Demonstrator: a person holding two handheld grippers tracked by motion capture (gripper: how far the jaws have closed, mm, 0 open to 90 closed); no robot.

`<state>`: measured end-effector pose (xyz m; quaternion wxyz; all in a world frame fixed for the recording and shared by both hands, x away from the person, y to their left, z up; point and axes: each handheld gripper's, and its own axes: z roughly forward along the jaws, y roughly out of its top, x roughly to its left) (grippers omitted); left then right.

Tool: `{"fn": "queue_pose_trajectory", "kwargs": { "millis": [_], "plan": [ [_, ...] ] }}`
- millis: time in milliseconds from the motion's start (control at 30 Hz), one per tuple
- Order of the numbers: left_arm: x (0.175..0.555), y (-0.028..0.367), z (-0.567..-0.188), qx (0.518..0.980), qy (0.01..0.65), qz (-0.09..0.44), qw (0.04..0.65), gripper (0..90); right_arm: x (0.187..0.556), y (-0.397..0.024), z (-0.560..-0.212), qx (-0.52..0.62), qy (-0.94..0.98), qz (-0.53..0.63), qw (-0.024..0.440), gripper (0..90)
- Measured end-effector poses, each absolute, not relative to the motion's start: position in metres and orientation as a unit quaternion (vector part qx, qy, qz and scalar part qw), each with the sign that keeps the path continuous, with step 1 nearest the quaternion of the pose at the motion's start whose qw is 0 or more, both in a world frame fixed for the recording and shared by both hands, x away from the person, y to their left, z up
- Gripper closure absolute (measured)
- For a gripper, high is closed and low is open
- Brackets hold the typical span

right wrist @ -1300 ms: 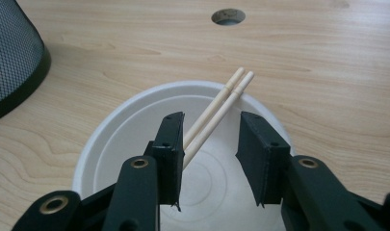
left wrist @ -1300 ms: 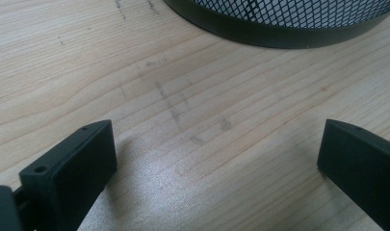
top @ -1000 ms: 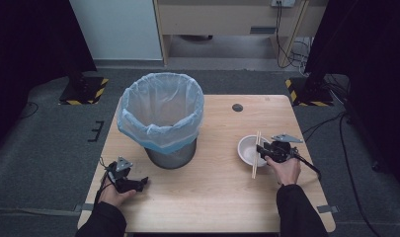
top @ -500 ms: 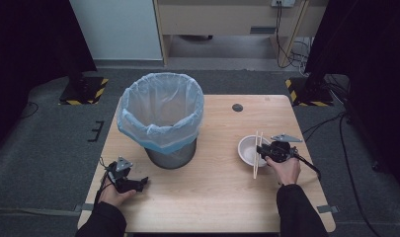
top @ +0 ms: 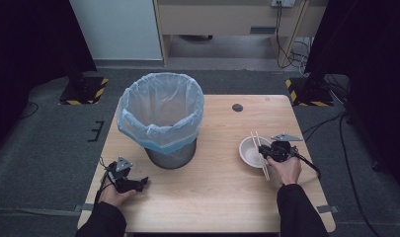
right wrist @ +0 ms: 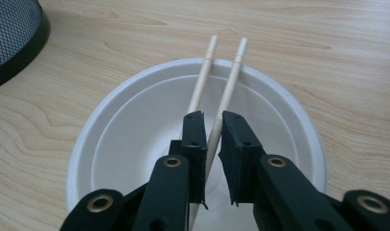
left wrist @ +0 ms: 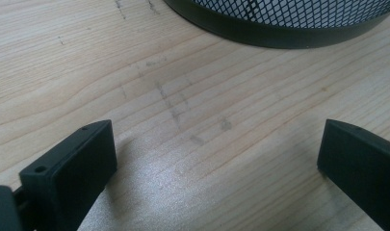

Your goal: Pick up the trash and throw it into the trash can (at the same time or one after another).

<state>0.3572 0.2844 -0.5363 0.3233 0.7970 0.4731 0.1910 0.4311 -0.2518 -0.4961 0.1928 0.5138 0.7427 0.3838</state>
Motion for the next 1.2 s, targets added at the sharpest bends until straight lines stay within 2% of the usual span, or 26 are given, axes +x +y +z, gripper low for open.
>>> {"fn": "queue_pose_trajectory", "kwargs": {
  "millis": [800, 1200],
  "plan": [
    [0.357, 0.284, -0.536, 0.797, 0.473, 0.191, 0.323, 0.0, 0.432, -0.255, -0.495, 0.513, 0.753, 0.362, 0.195, 85.7],
    [0.357, 0.284, -0.536, 0.797, 0.473, 0.191, 0.323, 0.0, 0.429, -0.262, -0.482, 0.519, 0.730, 0.398, 0.200, 85.8]
  ]
}}
